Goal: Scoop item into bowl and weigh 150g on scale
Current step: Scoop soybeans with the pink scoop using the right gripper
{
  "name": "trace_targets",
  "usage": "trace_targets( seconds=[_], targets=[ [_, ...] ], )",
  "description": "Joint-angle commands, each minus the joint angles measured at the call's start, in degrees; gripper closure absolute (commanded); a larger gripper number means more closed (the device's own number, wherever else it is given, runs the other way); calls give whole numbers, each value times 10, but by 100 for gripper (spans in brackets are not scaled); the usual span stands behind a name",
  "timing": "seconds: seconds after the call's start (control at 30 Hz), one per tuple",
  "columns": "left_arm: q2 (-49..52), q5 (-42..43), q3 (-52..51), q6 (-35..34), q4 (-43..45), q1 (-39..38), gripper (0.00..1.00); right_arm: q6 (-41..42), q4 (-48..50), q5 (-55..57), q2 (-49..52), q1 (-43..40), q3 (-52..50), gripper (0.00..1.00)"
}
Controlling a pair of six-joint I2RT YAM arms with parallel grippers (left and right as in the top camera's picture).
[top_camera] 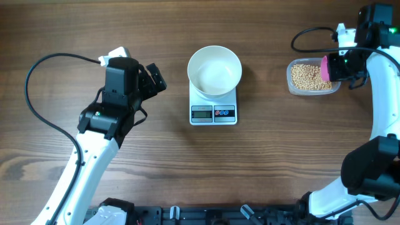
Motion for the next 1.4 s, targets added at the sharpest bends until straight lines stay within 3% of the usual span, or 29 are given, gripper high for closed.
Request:
trace_targets(
  seconds=[0.0,0.4,1.37],
  targets=[
    [1,5,1,0,0,5,0,13,3,12,11,-1,-16,95],
    [1,5,1,0,-8,5,0,23,25,-16,11,0,-59,96],
    [1,5,1,0,-9,5,0,22,35,-221,11,-31,-91,96]
  ],
)
